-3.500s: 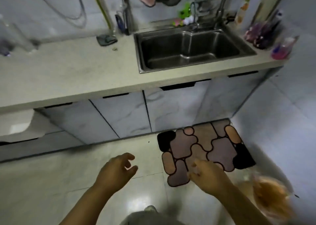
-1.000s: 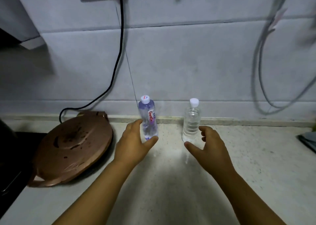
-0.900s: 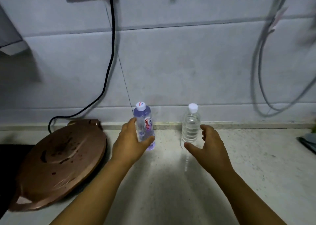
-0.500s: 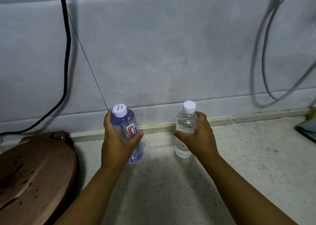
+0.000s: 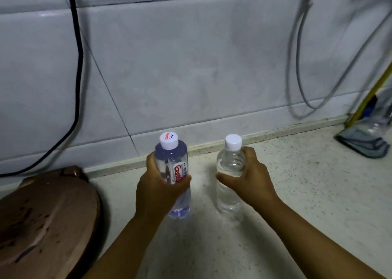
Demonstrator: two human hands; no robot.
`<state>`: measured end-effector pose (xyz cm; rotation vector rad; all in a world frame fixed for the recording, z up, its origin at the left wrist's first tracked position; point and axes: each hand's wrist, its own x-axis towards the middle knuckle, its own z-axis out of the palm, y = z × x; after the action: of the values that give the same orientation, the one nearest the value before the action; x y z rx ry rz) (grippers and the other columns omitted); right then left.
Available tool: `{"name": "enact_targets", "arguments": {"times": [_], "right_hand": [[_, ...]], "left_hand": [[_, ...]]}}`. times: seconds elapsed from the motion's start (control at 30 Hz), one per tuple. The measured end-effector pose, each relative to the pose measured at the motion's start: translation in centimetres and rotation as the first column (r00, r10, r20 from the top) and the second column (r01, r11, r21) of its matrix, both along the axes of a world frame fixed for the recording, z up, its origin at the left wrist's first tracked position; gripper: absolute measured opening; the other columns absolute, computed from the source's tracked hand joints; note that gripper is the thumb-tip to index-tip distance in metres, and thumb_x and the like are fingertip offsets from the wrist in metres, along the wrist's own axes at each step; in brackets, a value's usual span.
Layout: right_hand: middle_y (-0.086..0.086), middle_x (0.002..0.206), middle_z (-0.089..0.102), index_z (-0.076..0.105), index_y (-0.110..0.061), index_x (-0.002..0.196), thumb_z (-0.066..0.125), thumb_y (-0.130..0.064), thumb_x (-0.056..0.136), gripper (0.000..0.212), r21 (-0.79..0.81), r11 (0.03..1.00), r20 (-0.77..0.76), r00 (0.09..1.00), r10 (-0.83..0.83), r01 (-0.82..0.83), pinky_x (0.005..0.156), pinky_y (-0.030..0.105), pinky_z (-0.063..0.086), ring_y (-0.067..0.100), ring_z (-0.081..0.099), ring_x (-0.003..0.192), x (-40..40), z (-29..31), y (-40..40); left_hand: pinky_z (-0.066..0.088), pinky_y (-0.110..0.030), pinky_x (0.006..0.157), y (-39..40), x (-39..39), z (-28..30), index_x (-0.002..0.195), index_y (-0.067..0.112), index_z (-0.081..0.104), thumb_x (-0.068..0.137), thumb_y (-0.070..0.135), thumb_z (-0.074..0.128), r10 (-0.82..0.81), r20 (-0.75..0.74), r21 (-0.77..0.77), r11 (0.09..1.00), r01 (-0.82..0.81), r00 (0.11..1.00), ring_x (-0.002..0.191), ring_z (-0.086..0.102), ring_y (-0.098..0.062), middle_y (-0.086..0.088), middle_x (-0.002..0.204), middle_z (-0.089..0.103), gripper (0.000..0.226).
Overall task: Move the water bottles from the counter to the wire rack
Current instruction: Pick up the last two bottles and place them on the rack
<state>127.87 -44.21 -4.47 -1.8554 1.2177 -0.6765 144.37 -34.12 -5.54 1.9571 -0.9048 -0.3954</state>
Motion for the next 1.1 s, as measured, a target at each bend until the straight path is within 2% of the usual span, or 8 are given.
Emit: {"name": "enact_targets", "arguments": {"times": [0.13,0.27,0.37,0.47,0.6,0.8,0.97,1.1], "right_hand": [[-0.011,0.097,0.053,0.034,-0.031,0.112,0.08,-0.035,0.065,0.066,0.022,1.0,-0.02,1.0,-0.015,0.015,0.065,0.013,0.04,0.007,0.056,0.081,-4.2,1.8,4.3],[-0.024,0.088,0.051,0.03,-0.038,0.108,0.079,-0.034,0.065,0.066,0.03,0.998,-0.023,0.998,-0.052,0.053,0.06,0.006,0.038,-0.007,0.052,0.073,-10.1,3.4,8.9],[-0.026,0.086,0.052,0.032,-0.039,0.108,0.079,-0.033,0.064,0.065,0.042,0.991,-0.022,0.992,-0.123,0.124,0.06,0.007,0.04,-0.007,0.055,0.074,-15.7,4.7,12.6],[-0.018,0.093,0.06,0.036,-0.039,0.109,0.079,-0.032,0.064,0.063,0.07,0.976,-0.005,0.979,-0.205,0.205,0.069,0.018,0.048,0.0,0.06,0.082,-22.1,5.4,16.4],[-0.013,0.097,0.063,0.04,-0.033,0.111,0.08,-0.031,0.063,0.063,0.042,0.953,0.003,0.953,-0.302,0.302,0.07,0.017,0.049,0.005,0.062,0.086,-31.9,5.9,21.5],[-0.012,0.098,0.067,0.046,-0.035,0.107,0.082,-0.033,0.058,0.06,-0.007,0.893,0.023,0.893,-0.449,0.449,0.078,0.027,0.053,0.007,0.064,0.087,-47.8,7.0,29.8],[-0.022,0.088,0.061,0.041,-0.048,0.097,0.082,-0.033,0.058,0.059,-0.003,0.815,0.032,0.814,-0.579,0.58,0.075,0.022,0.049,0.001,0.061,0.086,-59.7,7.3,35.7],[-0.021,0.088,0.061,0.041,-0.047,0.095,0.083,-0.031,0.057,0.058,0.032,0.721,0.062,0.718,-0.693,0.693,0.072,0.019,0.047,0.001,0.061,0.083,-67.4,6.6,38.6]], "left_hand": [[0.044,-0.024,0.079,2.3,-3.4,2.4,0.133,0.015,0.035,0.065,0.033,0.08,-0.143,0.066,0.076,0.988,0.137,0.988,0.106,0.063,-0.026,-0.002,0.122,0.06,0.084],[0.049,-0.032,0.09,4.8,-7.9,4.4,0.134,0.02,0.032,0.065,0.036,0.079,-0.304,0.041,0.157,0.943,0.295,0.952,0.11,0.061,-0.024,-0.002,0.131,0.057,0.085],[0.05,-0.033,0.091,6.8,-12.3,5.1,0.131,0.022,0.033,0.065,0.038,0.08,-0.417,0.046,0.187,0.896,0.402,0.908,0.104,0.061,-0.019,-0.001,0.128,0.059,0.083],[0.05,-0.027,0.083,8.8,-17.8,5.7,0.131,0.024,0.033,0.062,0.034,0.082,-0.494,0.053,0.153,0.863,0.481,0.868,0.094,0.059,-0.012,0.002,0.122,0.06,0.085],[0.046,-0.025,0.083,11.7,-27.5,6.7,0.132,0.026,0.031,0.061,0.034,0.083,-0.581,0.067,0.119,0.812,0.572,0.811,0.101,0.058,-0.014,0.008,0.119,0.056,0.088],[0.036,-0.005,0.064,16.8,-44.8,7.7,0.113,0.039,0.028,0.058,0.03,0.085,-0.717,0.086,0.066,0.697,0.714,0.692,0.074,0.05,0.008,0.021,0.097,0.049,0.08],[0.045,-0.019,0.08,20.5,-57.3,7.6,0.129,0.025,0.034,0.06,0.024,0.085,-0.803,0.017,0.066,0.595,0.801,0.595,0.093,0.056,-0.011,0.009,0.112,0.053,0.085],[0.043,-0.003,0.058,21.4,-65.3,6.8,0.119,0.028,0.037,0.059,0.016,0.085,-0.871,-0.053,0.064,0.485,0.872,0.488,0.082,0.058,-0.003,0.005,0.107,0.056,0.077]]}}
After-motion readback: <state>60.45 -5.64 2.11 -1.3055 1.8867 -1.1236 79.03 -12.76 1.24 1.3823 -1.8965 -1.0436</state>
